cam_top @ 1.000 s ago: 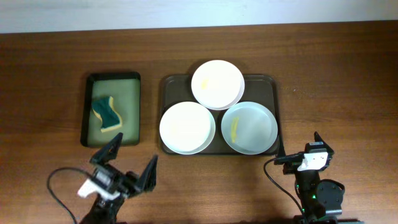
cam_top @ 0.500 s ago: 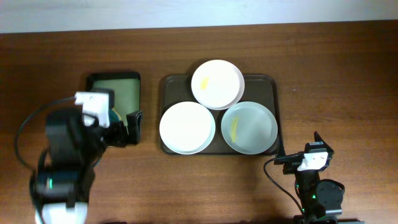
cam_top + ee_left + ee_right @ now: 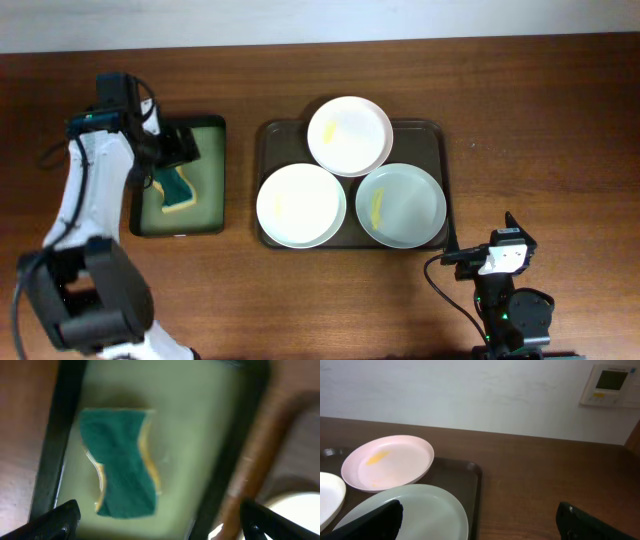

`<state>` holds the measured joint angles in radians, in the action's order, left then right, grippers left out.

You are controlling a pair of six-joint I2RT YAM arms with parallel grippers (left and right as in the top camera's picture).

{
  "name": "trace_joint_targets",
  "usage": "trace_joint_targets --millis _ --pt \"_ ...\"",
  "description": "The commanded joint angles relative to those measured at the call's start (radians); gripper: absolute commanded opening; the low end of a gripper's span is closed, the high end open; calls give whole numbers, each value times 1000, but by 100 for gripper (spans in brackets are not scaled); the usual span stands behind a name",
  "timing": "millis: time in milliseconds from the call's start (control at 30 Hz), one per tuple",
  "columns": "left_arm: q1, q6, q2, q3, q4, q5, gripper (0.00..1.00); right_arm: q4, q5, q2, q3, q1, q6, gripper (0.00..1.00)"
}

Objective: Clean dirty plates on tray and stack at the side
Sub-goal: 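Reach the left gripper into the black tray and grasp the sponge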

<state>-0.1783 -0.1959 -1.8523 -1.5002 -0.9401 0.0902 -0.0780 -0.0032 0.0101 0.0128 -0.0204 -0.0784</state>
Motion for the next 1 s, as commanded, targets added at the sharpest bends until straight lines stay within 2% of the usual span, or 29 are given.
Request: trace_joint_targets --millis 0,200,367,433,500,567,600,633,667,700,733,900,933,967 --pt "-58 -95 -105 -17 -10 -19 99 -4 8 -6 -7 -6 6 98" --pt "-79 -71 -231 -17 -19 -19 99 -4 8 -6 -7 -6 6 98" --pt "-78 -72 -285 -15 -14 -19 85 -4 8 -7 -7 -6 6 98" --pt "-78 -56 -298 -15 -14 -19 56 -4 8 -6 -7 -6 6 98" --pt "-78 -56 -298 -15 -16 -19 36 -4 8 -6 -7 -6 6 98" --pt "-78 -57 -298 -16 -20 -8 1 -4 8 -6 -7 -6 6 98" --pt "-78 -57 -298 -16 -19 5 0 -4 8 -6 -7 -6 6 98" --pt "-78 -57 -298 -16 -19 10 3 -4 8 -6 -7 -6 6 98" --pt "-78 -57 -298 -16 -18 10 36 -4 8 -6 -7 -6 6 98" --pt "-78 -57 -298 -16 -14 10 89 -4 8 -6 -7 -6 6 98" --pt "-78 -57 -298 -16 -8 6 100 -4 8 -6 -7 -6 6 98" --pt "-78 -57 -298 -16 76 -35 99 -4 8 -6 -7 -6 6 98" --pt "-78 -57 -298 -15 89 -35 95 -4 8 -6 -7 -6 6 98" --pt "-78 -57 -298 -15 96 -35 73 -4 8 -6 -7 -6 6 98"
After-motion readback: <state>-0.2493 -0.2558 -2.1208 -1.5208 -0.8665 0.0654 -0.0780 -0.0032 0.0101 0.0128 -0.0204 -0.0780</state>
